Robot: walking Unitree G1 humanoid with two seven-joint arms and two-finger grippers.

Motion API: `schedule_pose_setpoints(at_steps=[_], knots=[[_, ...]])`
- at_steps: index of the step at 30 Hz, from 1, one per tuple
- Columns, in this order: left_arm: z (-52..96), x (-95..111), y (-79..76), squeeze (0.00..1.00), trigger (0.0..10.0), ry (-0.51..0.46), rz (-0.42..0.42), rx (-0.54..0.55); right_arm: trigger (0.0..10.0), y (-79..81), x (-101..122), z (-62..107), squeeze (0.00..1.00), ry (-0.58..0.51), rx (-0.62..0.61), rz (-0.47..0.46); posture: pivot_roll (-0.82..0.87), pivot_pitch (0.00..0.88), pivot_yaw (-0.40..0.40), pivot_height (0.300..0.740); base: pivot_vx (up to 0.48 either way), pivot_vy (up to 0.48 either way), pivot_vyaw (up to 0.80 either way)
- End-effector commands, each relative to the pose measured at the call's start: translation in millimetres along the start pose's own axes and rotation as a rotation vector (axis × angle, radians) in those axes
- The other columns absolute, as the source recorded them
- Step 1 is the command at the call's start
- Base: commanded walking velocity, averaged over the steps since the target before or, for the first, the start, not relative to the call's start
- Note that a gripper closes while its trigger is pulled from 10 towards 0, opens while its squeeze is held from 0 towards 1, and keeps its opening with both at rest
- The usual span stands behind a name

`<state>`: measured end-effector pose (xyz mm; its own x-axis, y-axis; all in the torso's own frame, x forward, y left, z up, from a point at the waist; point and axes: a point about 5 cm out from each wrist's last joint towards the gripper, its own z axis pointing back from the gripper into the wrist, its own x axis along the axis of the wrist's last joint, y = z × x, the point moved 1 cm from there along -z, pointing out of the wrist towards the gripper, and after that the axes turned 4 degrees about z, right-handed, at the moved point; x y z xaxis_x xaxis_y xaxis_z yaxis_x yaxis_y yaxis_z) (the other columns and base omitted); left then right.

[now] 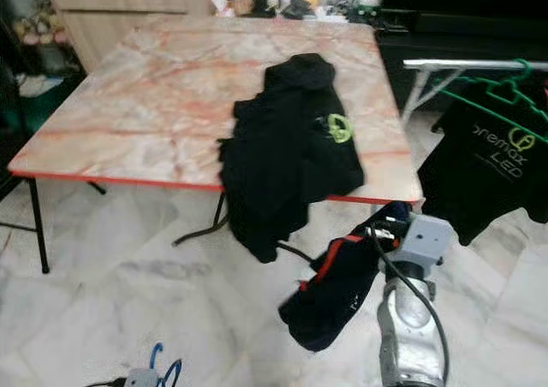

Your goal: Hang hanger

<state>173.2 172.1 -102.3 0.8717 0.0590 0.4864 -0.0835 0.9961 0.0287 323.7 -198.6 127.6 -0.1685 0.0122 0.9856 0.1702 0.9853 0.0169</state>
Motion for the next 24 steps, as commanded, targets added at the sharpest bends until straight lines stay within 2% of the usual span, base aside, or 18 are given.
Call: schedule_pose_setpoints(at_steps=[1, 5, 10, 14, 18, 20, 24], knots=[[2.5, -24, -0.7, 0.00, 10.0, 0.083, 0.006, -0.005, 10.0, -2.5, 8, -3.1, 0.00, -0.040, -0.011, 0.006, -0.05, 0.154, -0.002, 0.740, 0.000, 0.000, 0.00], [2.6, -24, 0.8, 0.00, 10.0, 0.080, 0.027, -0.003, 10.0, 1.8, 10, -3.4, 0.00, -0.049, 0.003, 0.014, -0.04, 0.160, -0.001, 0.740, 0.000, 0.000, 0.00], [2.7, -24, -0.8, 0.00, 10.0, 0.077, 0.035, -0.013, 10.0, -0.4, 19, -5.3, 0.00, -0.080, -0.003, 0.015, -0.04, 0.166, 0.000, 0.740, 0.000, 0.000, 0.00], [2.6, -24, -0.7, 0.00, 10.0, 0.077, 0.033, -0.014, 10.0, 0.2, 31, -10.3, 0.00, -0.123, 0.004, 0.030, -0.04, 0.171, 0.000, 0.740, 0.330, 0.000, 0.00], [2.3, -22, 0.4, 0.00, 10.0, 0.072, 0.024, -0.020, 10.0, 6.5, 71, -24.5, 0.00, -0.253, 0.030, 0.033, -0.05, 0.174, 0.002, 0.740, 0.408, 0.000, 0.00], [2.3, -22, 0.6, 0.00, 10.0, 0.072, 0.024, -0.019, 10.0, 7.8, 76, -26.9, 0.00, -0.270, 0.035, 0.037, -0.05, 0.174, 0.002, 0.740, 0.428, 0.000, 0.00], [2.1, -20, -1.1, 0.00, 10.0, 0.067, 0.030, -0.031, 10.0, 20.0, 109, -47.3, 0.00, -0.357, 0.095, 0.060, -0.05, 0.177, 0.010, 0.740, 0.442, 0.000, 0.00]])
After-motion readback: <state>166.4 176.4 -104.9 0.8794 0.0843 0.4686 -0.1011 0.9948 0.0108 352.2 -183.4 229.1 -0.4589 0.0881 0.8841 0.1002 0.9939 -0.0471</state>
